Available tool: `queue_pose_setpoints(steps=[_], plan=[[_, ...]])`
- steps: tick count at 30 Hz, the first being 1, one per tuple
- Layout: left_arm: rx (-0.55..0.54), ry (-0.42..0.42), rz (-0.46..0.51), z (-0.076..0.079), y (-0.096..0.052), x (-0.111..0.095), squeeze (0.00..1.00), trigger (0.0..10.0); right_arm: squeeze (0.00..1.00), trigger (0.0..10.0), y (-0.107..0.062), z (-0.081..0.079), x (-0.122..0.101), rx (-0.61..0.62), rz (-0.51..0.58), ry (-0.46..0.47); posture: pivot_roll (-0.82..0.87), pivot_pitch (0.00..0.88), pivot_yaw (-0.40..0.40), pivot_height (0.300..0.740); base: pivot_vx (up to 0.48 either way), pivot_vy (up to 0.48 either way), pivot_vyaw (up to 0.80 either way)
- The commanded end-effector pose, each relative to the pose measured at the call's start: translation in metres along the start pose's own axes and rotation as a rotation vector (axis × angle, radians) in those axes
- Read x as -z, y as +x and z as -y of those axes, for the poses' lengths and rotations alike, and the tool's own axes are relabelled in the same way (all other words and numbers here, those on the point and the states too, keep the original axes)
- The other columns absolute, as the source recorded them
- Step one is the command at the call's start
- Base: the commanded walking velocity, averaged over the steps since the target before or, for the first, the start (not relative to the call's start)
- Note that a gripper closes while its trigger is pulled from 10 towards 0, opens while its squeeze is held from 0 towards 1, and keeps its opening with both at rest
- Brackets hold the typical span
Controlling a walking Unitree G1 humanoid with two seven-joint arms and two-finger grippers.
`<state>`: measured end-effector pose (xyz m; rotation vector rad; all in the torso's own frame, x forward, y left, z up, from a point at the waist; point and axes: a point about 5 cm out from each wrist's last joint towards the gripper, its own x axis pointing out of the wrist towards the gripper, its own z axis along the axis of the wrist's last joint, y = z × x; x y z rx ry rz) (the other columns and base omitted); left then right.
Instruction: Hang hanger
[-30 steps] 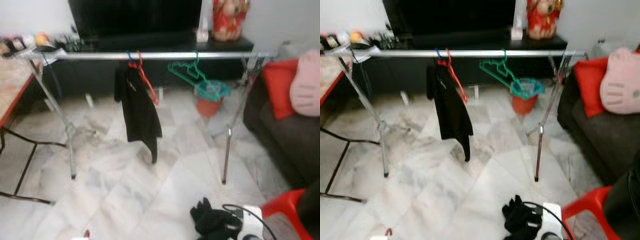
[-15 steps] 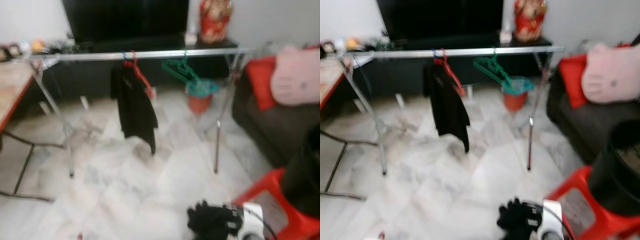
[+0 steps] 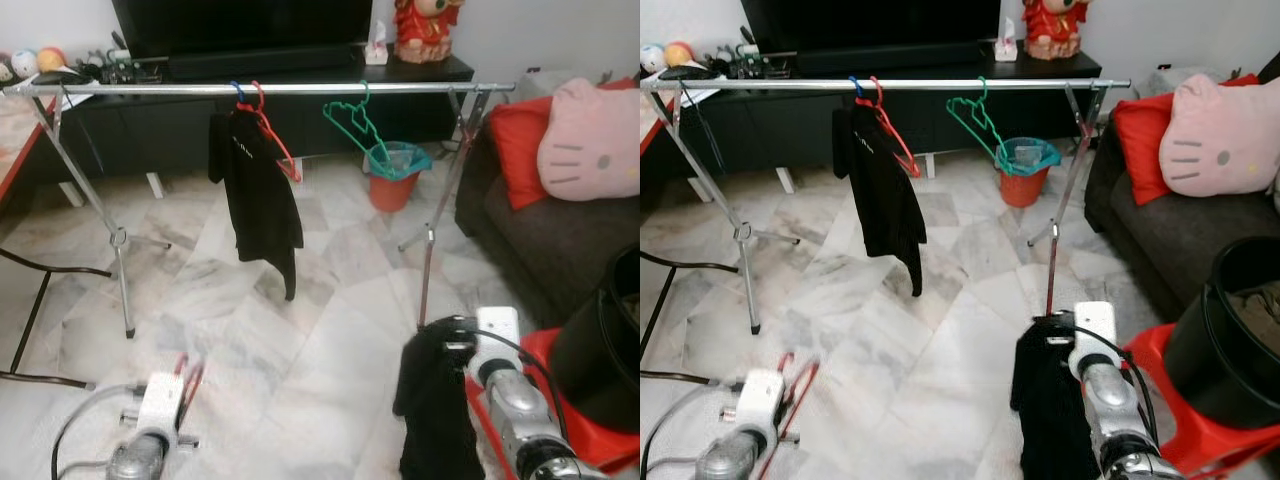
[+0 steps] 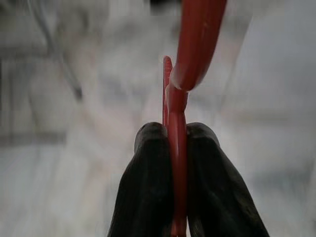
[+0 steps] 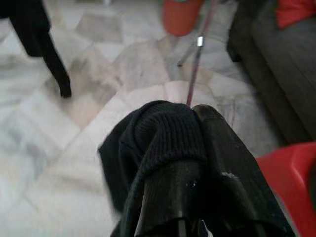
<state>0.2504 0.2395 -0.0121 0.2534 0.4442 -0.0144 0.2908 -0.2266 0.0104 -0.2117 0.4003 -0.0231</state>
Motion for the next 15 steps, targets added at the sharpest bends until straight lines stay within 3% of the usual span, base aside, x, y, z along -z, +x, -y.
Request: queue_pose_setpoints(steps=[1, 3, 5, 6, 8, 11, 13, 15], plan=[[0.021, 0.016, 0.05, -0.001, 0.001, -0.009, 0.0, 10.0, 0.0, 10.0, 0.006, -0.003, -0.013, -0.016, 0.026, -0.023, 0.0, 0.0, -0.013, 0.74, 0.0, 0.0, 0.0], [0.13, -0.049, 0.192, 0.01, 0.008, -0.048, 0.0, 10.0, 0.0, 10.0, 0.014, -0.016, -0.029, -0.067, 0.026, -0.151, 0.01, 0.0, -0.019, 0.74, 0.0, 0.0, 0.0], [0.17, -0.065, 0.223, 0.014, 0.009, -0.057, 0.0, 10.0, 0.0, 10.0, 0.016, -0.019, -0.033, -0.08, 0.025, -0.177, 0.01, 0.0, -0.019, 0.74, 0.0, 0.0, 0.0], [0.336, -0.036, 0.25, 0.031, 0.008, -0.074, 0.0, 10.0, 0.0, 10.0, 0.02, -0.028, -0.043, -0.11, 0.028, -0.209, 0.02, 0.0, -0.027, 0.74, 0.0, 0.0, 0.0], [0.507, 0.062, 0.217, 0.049, 0.006, -0.085, 0.0, 10.0, 0.0, 10.0, 0.025, -0.041, -0.058, -0.141, 0.06, -0.318, 0.02, 0.0, -0.025, 0.74, 0.0, 0.0, 0.0], [0.538, 0.078, 0.212, 0.053, 0.006, -0.087, 0.0, 10.0, 0.0, 10.0, 0.026, -0.046, -0.063, -0.149, 0.073, -0.329, 0.0, 0.0, -0.013, 0.74, 0.0, 0.0, 0.0], [0.621, 0.116, 0.194, 0.067, 0.005, -0.094, 0.0, 10.0, 0.0, 10.0, 0.03, -0.059, -0.075, -0.163, 0.089, -0.323, 0.0, 0.0, -0.009, 0.74, 0.0, 0.0, 0.0], [0.655, 0.135, 0.194, 0.072, 0.004, -0.097, 0.0, 10.0, 0.0, 10.0, 0.031, -0.063, -0.08, -0.161, 0.093, -0.32, 0.01, 0.0, -0.016, 0.74, 0.0, 0.0, 0.0]])
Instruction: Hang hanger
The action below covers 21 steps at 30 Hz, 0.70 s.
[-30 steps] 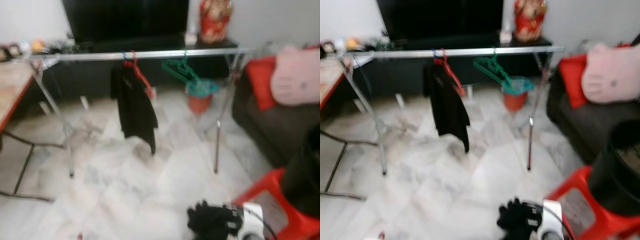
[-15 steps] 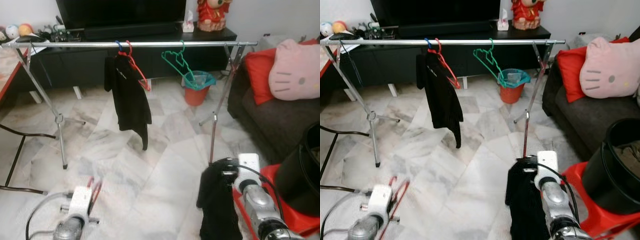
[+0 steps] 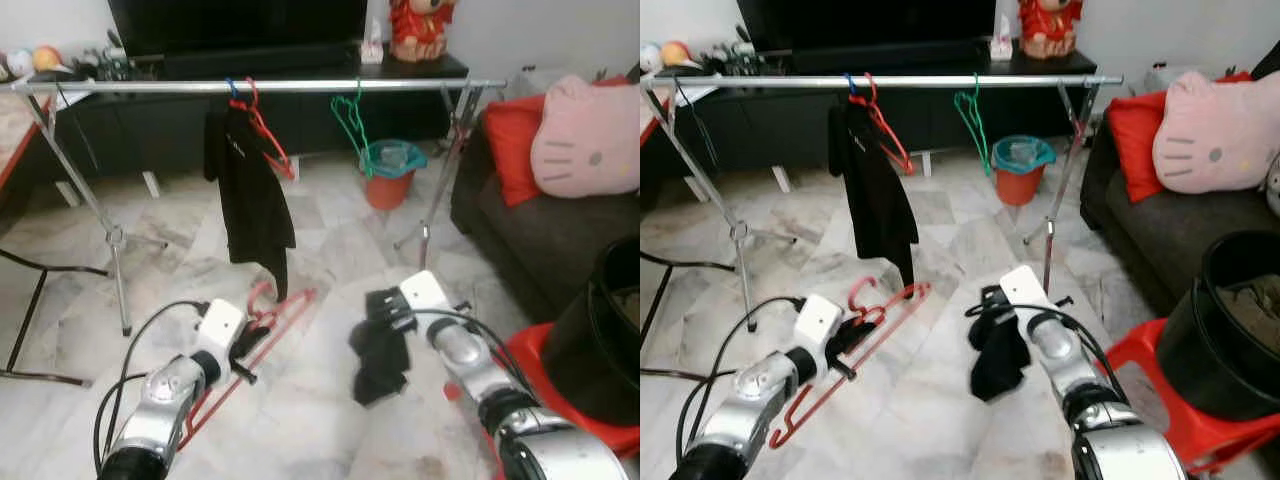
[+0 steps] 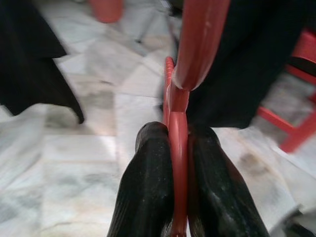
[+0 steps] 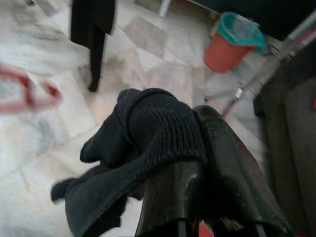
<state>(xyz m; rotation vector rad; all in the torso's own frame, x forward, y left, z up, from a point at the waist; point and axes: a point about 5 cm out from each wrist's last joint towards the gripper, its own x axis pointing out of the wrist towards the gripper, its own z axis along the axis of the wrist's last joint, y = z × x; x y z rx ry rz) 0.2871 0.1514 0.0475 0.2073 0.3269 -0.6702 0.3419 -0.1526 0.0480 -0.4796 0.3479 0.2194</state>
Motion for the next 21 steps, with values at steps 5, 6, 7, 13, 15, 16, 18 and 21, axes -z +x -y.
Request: queue_pose_setpoints(steps=[5, 6, 7, 13, 15, 16, 18, 21], plan=[[0.15, 0.042, 0.003, 0.015, 0.0, -0.014, 0.0, 10.0, 0.0, 10.0, 0.009, -0.009, -0.032, -0.001, 0.061, -0.014, 0.02, 0.0, -0.022, 0.74, 0.0, 0.0, 0.0], [0.175, 0.041, 0.002, 0.018, -0.001, -0.015, 0.0, 10.0, 0.0, 10.0, 0.01, -0.012, -0.034, -0.008, 0.065, -0.019, 0.02, 0.0, -0.025, 0.74, 0.0, 0.0, 0.0], [0.175, 0.041, 0.002, 0.018, -0.001, -0.015, 0.0, 10.0, 0.0, 10.0, 0.01, -0.012, -0.034, -0.008, 0.065, -0.019, 0.02, 0.0, -0.025, 0.74, 0.0, 0.0, 0.0], [0.35, 0.029, -0.047, 0.041, -0.017, -0.023, 0.0, 10.0, 0.0, 10.0, 0.01, -0.019, -0.035, -0.007, 0.044, -0.045, 0.04, 0.0, -0.034, 0.74, 0.0, 0.0, 0.0], [0.41, 0.041, -0.068, 0.047, -0.022, -0.024, 0.0, 10.0, 0.0, 10.0, 0.01, -0.019, -0.034, 0.001, 0.032, -0.044, 0.04, 0.0, -0.035, 0.74, 0.0, 0.0, 0.0], [0.461, 0.053, -0.084, 0.051, -0.025, -0.026, 0.0, 10.0, 0.0, 10.0, 0.011, -0.018, -0.033, 0.01, 0.024, -0.046, 0.04, 0.0, -0.035, 0.74, 0.0, 0.0, 0.0], [0.499, 0.061, -0.1, 0.053, -0.029, -0.027, 0.0, 10.0, 0.0, 10.0, 0.011, -0.017, -0.033, 0.016, 0.019, -0.045, 0.04, 0.0, -0.035, 0.74, 0.0, 0.0, 0.0], [0.584, 0.09, -0.115, 0.059, -0.035, -0.032, 0.0, 10.0, 0.0, 10.0, 0.012, -0.014, -0.035, 0.027, 0.017, -0.041, 0.03, 0.0, -0.031, 0.74, 0.0, 0.0, 0.0]])
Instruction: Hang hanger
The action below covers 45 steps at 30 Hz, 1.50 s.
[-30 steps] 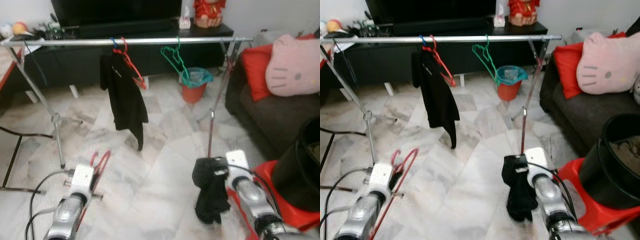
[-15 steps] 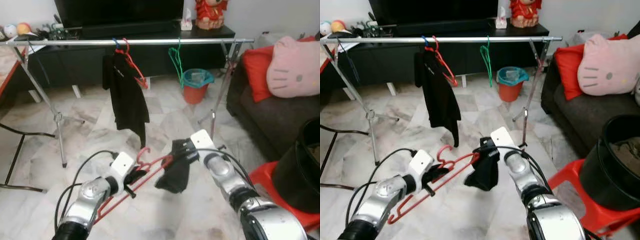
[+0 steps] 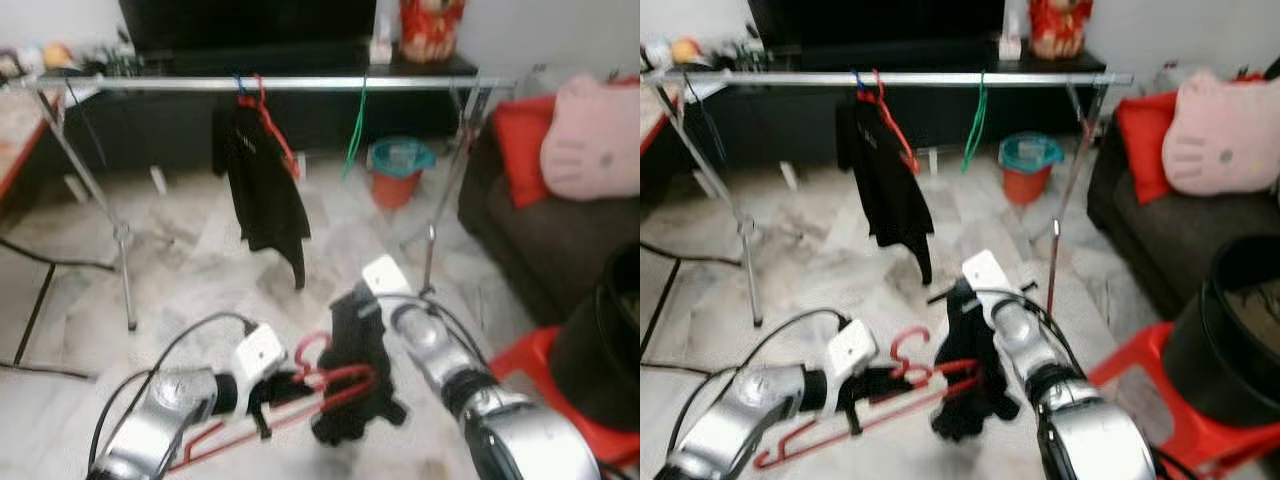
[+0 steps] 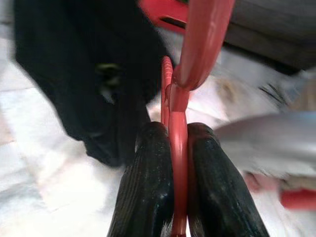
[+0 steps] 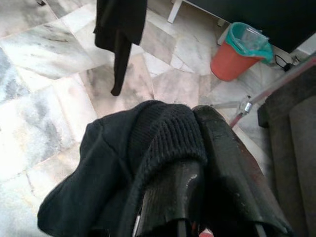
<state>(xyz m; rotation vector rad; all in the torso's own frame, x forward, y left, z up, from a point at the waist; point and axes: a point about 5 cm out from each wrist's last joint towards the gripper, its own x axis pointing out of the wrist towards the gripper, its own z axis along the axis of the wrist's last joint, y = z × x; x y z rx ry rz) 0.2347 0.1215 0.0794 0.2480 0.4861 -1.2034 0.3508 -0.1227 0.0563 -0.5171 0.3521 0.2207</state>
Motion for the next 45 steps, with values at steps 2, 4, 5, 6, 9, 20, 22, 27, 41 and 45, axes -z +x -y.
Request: queue_pose_setpoints(steps=[2, 4, 5, 6, 9, 20, 22, 27, 41, 45], plan=[[0.068, 0.014, 0.021, 0.007, -0.001, -0.009, 0.0, 10.0, 0.0, 10.0, 0.003, 0.007, -0.012, 0.029, 0.025, -0.002, 0.03, 0.0, -0.031, 0.74, 0.0, 0.0, 0.0], [0.087, 0.01, 0.024, 0.01, -0.002, -0.012, 0.0, 10.0, 0.0, 10.0, 0.003, 0.008, -0.012, 0.032, 0.025, -0.001, 0.04, 0.0, -0.032, 0.74, 0.0, 0.0, 0.0], [0.112, 0.015, 0.026, 0.013, -0.003, -0.013, 0.0, 10.0, 0.0, 10.0, 0.003, 0.008, -0.012, 0.036, 0.022, 0.001, 0.04, 0.0, -0.03, 0.74, 0.0, 0.0, 0.0], [0.112, 0.015, 0.026, 0.013, -0.003, -0.013, 0.0, 10.0, 0.0, 10.0, 0.003, 0.008, -0.012, 0.036, 0.022, 0.001, 0.04, 0.0, -0.03, 0.74, 0.0, 0.0, 0.0], [0.076, 0.003, 0.039, 0.012, -0.002, -0.018, 0.0, 10.0, 0.0, 10.0, 0.004, 0.007, -0.015, 0.04, 0.021, 0.012, 0.03, 0.0, -0.03, 0.74, 0.0, 0.0, 0.0], [-0.147, 0.044, 0.08, -0.012, 0.011, -0.032, 0.0, 10.0, 0.0, 10.0, 0.004, 0.0, -0.017, 0.015, 0.023, 0.021, 0.03, 0.0, -0.032, 0.74, 0.0, 0.0, 0.0], [-0.191, 0.044, 0.101, -0.016, 0.015, -0.036, 0.0, 10.0, 0.0, 10.0, 0.004, -0.001, -0.018, 0.01, 0.026, 0.027, 0.03, 0.0, -0.031, 0.74, 0.0, 0.0, 0.0], [-0.355, 0.076, 0.091, -0.032, 0.022, -0.04, 0.0, 10.0, 0.0, 10.0, 0.004, -0.003, -0.018, 0.004, 0.03, 0.027, 0.02, 0.0, -0.027, 0.74, 0.0, 0.0, 0.0], [-0.257, 0.135, 0.028, -0.024, 0.023, -0.034, 0.0, 10.0, 0.0, 10.0, 0.002, -0.008, -0.01, -0.015, 0.018, 0.023, 0.03, 0.0, -0.023, 0.74, 0.0, 0.0, 0.0], [-0.276, 0.154, 0.021, -0.026, 0.022, -0.034, 0.0, 10.0, 0.0, 10.0, 0.002, -0.009, -0.009, -0.016, 0.017, 0.024, 0.03, 0.0, -0.022, 0.74, 0.0, 0.0, 0.0]])
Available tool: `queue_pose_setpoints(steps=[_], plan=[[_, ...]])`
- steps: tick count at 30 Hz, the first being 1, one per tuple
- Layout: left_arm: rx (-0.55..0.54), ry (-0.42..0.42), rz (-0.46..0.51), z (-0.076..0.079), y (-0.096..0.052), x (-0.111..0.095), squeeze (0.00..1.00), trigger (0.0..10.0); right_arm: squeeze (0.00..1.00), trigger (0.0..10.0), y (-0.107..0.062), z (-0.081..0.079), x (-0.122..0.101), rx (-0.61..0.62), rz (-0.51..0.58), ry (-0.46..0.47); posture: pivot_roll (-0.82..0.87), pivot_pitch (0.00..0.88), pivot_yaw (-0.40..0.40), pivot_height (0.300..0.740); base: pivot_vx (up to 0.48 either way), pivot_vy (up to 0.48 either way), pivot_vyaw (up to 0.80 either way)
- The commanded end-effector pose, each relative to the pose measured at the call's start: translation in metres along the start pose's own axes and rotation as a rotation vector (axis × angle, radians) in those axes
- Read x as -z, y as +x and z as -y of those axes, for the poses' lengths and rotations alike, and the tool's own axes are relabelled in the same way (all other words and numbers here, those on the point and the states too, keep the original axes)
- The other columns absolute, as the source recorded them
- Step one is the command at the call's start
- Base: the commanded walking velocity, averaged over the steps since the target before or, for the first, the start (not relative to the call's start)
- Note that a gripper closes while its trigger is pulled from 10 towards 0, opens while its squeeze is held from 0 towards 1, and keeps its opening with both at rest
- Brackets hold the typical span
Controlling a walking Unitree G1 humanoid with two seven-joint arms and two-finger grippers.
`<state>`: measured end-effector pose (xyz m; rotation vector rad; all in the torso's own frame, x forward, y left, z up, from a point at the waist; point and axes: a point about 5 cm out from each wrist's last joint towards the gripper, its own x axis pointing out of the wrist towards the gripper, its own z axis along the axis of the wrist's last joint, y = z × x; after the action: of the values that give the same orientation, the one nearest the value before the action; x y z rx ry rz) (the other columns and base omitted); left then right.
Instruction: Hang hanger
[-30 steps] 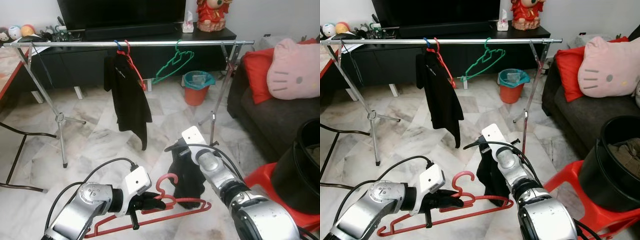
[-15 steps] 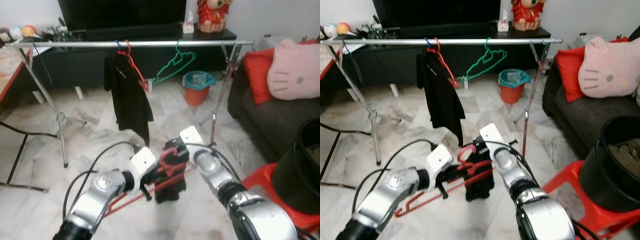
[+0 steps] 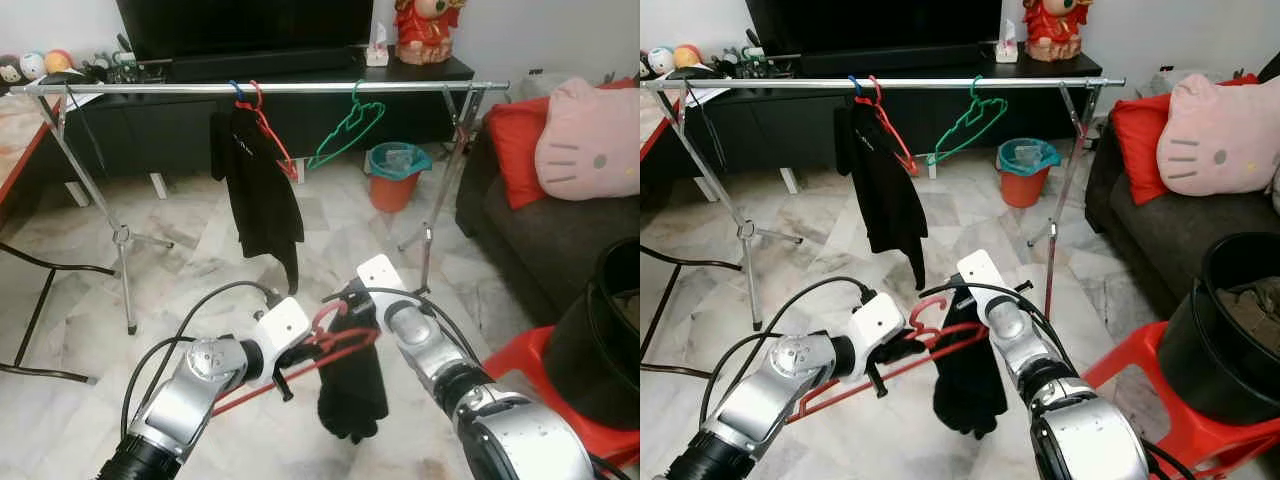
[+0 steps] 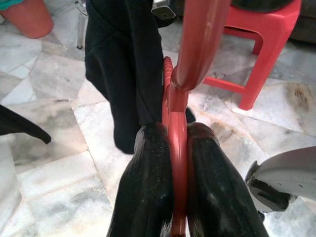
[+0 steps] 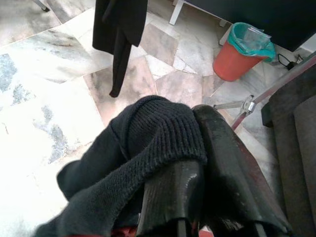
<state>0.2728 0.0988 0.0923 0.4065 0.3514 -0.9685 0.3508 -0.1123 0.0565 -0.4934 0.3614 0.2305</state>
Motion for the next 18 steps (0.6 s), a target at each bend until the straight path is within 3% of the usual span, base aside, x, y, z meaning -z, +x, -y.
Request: queue_pose_setpoints(steps=[1, 7, 12, 18], plan=[[-0.022, 0.03, -0.009, -0.003, -0.001, -0.003, 0.0, 10.0, 0.0, 10.0, 0.0, -0.001, -0.004, -0.003, 0.02, 0.003, 0.03, 0.0, -0.022, 0.74, 0.0, 0.0, 0.0], [-0.035, 0.051, 0.017, -0.006, -0.001, -0.012, 0.0, 10.0, 0.0, 10.0, 0.0, -0.001, -0.002, -0.007, 0.017, 0.001, 0.02, 0.0, -0.02, 0.74, 0.0, 0.0, 0.0], [-0.148, 0.039, 0.043, -0.017, 0.004, -0.014, 0.0, 10.0, 0.0, 10.0, 0.0, -0.003, -0.001, -0.02, 0.015, -0.005, 0.02, 0.0, -0.023, 0.74, 0.0, 0.0, 0.0], [-0.17, 0.022, 0.024, -0.017, 0.005, -0.011, 0.0, 10.0, 0.0, 10.0, -0.001, -0.007, 0.001, -0.033, 0.01, -0.009, 0.01, 0.0, -0.027, 0.74, 0.0, 0.0, 0.0]])
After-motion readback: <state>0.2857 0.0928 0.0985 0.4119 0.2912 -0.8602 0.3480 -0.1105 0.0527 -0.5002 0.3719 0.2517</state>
